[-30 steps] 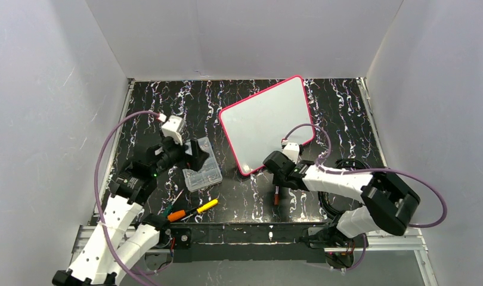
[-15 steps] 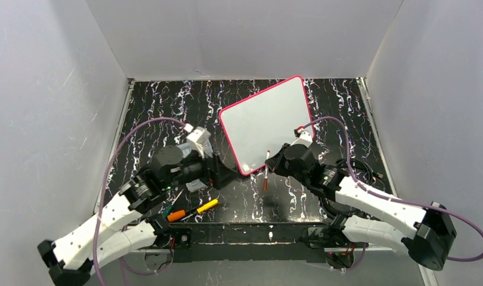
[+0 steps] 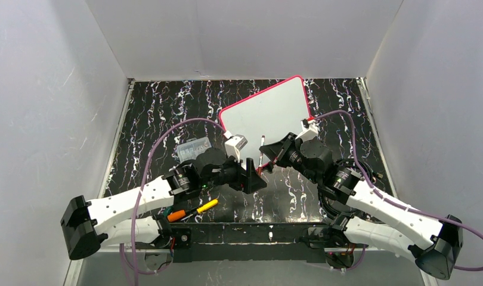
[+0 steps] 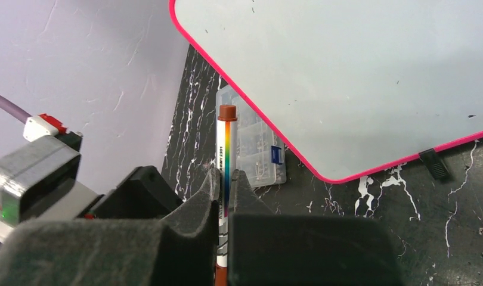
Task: Write a sentence on the whiteboard
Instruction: Open the whiteboard marker at the center of the board.
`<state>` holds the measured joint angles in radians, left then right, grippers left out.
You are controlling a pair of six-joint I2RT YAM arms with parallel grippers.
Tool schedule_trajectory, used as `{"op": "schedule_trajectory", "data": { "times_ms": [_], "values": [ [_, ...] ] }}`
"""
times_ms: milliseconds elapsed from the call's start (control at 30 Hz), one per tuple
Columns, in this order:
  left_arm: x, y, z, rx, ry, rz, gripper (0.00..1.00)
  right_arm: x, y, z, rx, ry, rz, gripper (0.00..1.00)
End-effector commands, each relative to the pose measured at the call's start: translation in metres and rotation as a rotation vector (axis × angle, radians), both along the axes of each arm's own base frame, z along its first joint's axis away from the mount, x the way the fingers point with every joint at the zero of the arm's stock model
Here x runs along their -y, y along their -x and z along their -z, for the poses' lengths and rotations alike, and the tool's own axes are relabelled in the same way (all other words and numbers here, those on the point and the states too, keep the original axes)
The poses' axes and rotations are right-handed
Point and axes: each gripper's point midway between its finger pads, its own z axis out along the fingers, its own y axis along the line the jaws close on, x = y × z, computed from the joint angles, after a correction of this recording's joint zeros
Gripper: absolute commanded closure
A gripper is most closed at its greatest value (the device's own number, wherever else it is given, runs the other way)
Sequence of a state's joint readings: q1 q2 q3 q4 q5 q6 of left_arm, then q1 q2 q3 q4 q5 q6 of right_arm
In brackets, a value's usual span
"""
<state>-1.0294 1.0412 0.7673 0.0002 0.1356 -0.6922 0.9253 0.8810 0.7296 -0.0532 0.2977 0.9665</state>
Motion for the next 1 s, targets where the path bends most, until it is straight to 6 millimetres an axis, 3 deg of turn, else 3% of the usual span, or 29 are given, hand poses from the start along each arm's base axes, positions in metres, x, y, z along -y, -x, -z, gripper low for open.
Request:
{"op": "schedule_trajectory", "data": {
  "times_ms": [0, 100, 300, 367, 467, 633, 700, 800, 967],
  "values": [
    [0.014, -0.005, -0.022, 0.045, 0.049, -0.014, 0.35, -0.004, 0.002, -0.032, 0.046, -0.086, -0.014, 0.99],
    [0.016, -0.008, -0.019, 0.048, 0.035, -0.020, 0.52, -0.005, 0.003, -0.038, 0.057, -0.122, -0.020, 0.99],
    [0.015, -0.010, -0.027, 0.091, 0.032, -0.012, 1.00, 0.000, 0.005, -0.033, 0.047, -0.111, -0.012, 0.99],
    [0.012, -0.009, -0.027, 0.103, 0.020, -0.002, 1.00, 0.002, 0.006, -0.029, 0.043, -0.099, -0.008, 0.95],
    [0.003, -0.002, -0.023, 0.132, -0.023, 0.039, 1.00, 0.010, 0.008, -0.020, 0.037, -0.044, 0.003, 0.79],
    [-0.018, 0.026, -0.016, 0.151, -0.126, 0.238, 1.00, 0.040, 0.010, -0.030, 0.107, 0.078, 0.048, 0.36],
    [-0.029, 0.037, -0.011, 0.127, -0.168, 0.321, 1.00, 0.053, 0.012, -0.036, 0.140, 0.149, 0.053, 0.25],
    [-0.043, 0.048, -0.007, 0.065, -0.182, 0.420, 1.00, 0.061, 0.020, -0.051, 0.216, 0.227, -0.008, 0.15],
    [-0.061, 0.067, -0.013, -0.001, -0.127, 0.612, 1.00, 0.042, 0.054, -0.070, 0.339, 0.289, -0.300, 0.03]
  ]
}}
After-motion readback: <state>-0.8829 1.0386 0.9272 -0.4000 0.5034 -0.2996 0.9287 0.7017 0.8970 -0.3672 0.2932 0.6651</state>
